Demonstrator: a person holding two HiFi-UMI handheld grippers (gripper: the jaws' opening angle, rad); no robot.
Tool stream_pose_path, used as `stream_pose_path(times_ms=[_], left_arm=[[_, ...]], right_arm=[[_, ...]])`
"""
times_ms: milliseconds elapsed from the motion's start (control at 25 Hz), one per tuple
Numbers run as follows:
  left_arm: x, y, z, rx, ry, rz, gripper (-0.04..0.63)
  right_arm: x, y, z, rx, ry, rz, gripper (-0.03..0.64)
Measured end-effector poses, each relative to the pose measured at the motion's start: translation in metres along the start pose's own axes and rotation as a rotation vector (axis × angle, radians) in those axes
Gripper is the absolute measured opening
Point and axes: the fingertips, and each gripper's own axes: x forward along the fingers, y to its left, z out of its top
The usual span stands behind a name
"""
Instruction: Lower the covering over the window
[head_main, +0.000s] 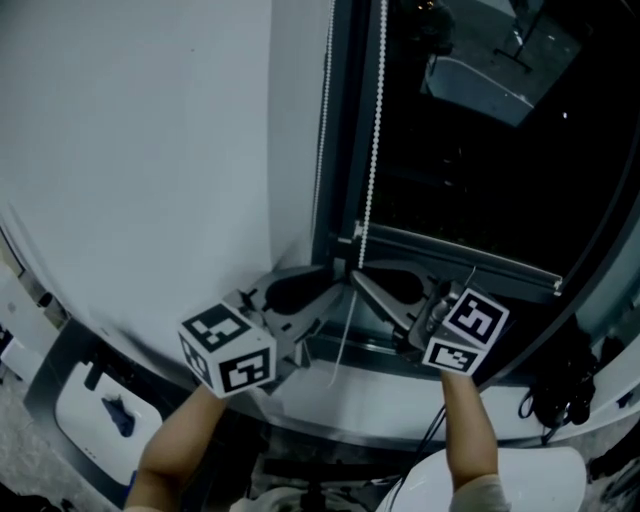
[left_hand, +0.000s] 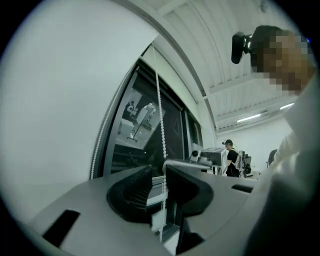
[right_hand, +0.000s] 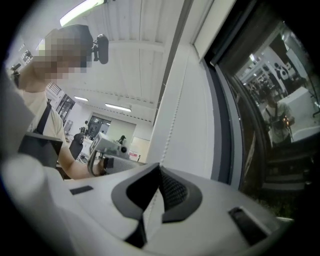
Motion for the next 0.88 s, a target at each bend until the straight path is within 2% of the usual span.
stream_pose_path(times_ms=[80, 160, 360, 560, 760, 880], left_arm=[[0.006, -0.006, 0.01, 0.059, 0.03, -0.02, 0.117], [0.012, -0.01, 0.013, 0.104, 0.057, -0.032, 0.14], [0.014, -0.009, 0.039, 0.048, -0.014, -0.045, 0.14], [0.028, -0.011, 0.054, 0.067, -0.021, -0.076, 0.14], [0.034, -0.005, 0.057, 0.036, -0.022, -0.068, 0.14], [0.036, 0.0, 0.055, 0.046, -0.021, -0.048, 0.14]], right_arm=[[-0.002, 0.002, -0.002, 0.02, -0.015, 0.003, 0.009], [-0.008, 0.002, -0.006, 0.031, -0.023, -0.003, 0.009], [-0.009, 0.012, -0.036, 0.05, 0.028, 0.002, 0.009], [-0.006, 0.028, -0.086, 0.123, 0.083, 0.019, 0.009], [-0.012, 0.04, -0.149, 0.221, 0.157, 0.012, 0.009], [-0.014, 0.046, -0.162, 0.241, 0.166, 0.012, 0.009]])
